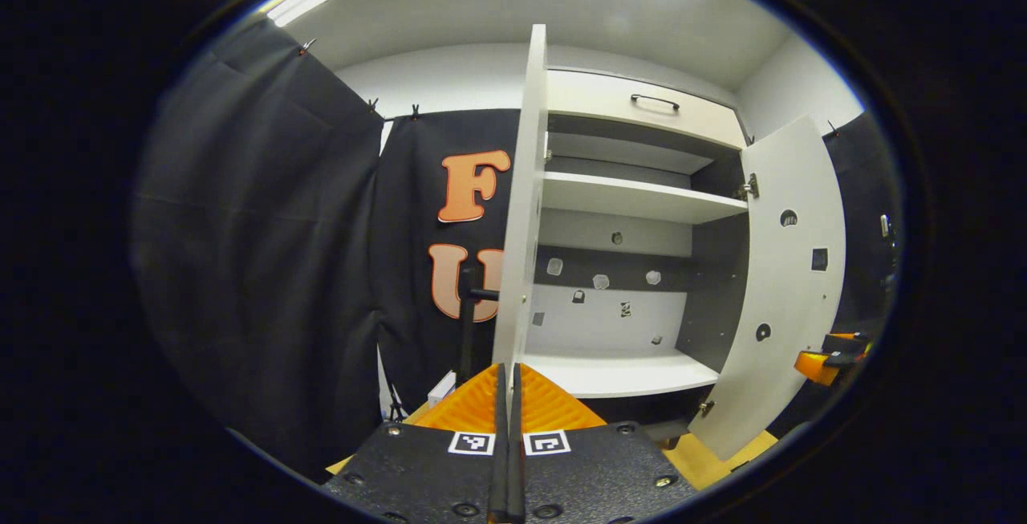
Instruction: Open the right door of the double-door shoe cabinet with the right hand, and open the left door with the left hand.
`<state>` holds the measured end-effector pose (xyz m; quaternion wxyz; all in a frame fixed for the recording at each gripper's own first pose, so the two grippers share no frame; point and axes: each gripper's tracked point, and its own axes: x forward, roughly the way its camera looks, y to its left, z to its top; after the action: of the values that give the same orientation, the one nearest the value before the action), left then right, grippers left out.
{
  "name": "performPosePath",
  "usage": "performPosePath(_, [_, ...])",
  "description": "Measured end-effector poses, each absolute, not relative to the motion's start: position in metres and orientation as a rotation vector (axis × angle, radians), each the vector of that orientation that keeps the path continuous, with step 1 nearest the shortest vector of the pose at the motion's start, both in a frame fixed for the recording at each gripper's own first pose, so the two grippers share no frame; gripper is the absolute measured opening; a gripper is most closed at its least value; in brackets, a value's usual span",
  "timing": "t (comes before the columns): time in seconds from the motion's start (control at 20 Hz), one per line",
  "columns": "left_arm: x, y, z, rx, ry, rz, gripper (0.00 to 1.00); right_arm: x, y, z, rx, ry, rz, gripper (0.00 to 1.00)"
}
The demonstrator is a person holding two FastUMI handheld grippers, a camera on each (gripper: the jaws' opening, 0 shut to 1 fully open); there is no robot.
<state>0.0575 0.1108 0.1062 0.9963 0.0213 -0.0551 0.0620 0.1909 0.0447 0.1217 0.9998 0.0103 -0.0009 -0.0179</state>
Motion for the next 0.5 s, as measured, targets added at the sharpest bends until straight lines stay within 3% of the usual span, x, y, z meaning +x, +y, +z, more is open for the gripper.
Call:
performPosePath(0.05, [0.056, 0.103, 0.110, 0.046, -0.117, 0.110, 0.05, 0.190, 0.046, 0.123, 0.023, -0.007, -0.034, 1.00])
performPosePath(0.15, [0.054, 0.083, 0.121, 0.063, -0.135, 0.072, 0.03, 0.189, 0.047, 0.125, 0.030, -0.012, -0.030, 0.99])
performPosePath(0.2, [0.054, 0.073, 0.125, 0.071, -0.142, 0.056, 0.17, 0.189, 0.049, 0.125, 0.031, -0.011, -0.025, 0.99])
performPosePath(0.25, [0.054, 0.063, 0.130, 0.075, -0.147, 0.038, 0.14, 0.188, 0.049, 0.125, 0.027, -0.007, -0.017, 1.00])
performPosePath(0.3, [0.055, 0.055, 0.132, 0.071, -0.148, 0.022, 0.29, 0.188, 0.050, 0.126, 0.021, -0.005, -0.012, 1.00])
performPosePath(0.4, [0.056, 0.040, 0.130, 0.061, -0.139, -0.002, 0.36, 0.187, 0.050, 0.128, 0.009, -0.011, -0.010, 1.00])
performPosePath(0.45, [0.060, 0.035, 0.128, 0.057, -0.133, -0.007, 0.45, 0.186, 0.050, 0.130, 0.003, -0.017, -0.009, 1.00])
performPosePath(0.5, [0.060, 0.033, 0.127, 0.060, -0.126, -0.003, 0.69, 0.185, 0.050, 0.131, -0.001, -0.023, -0.008, 0.91])
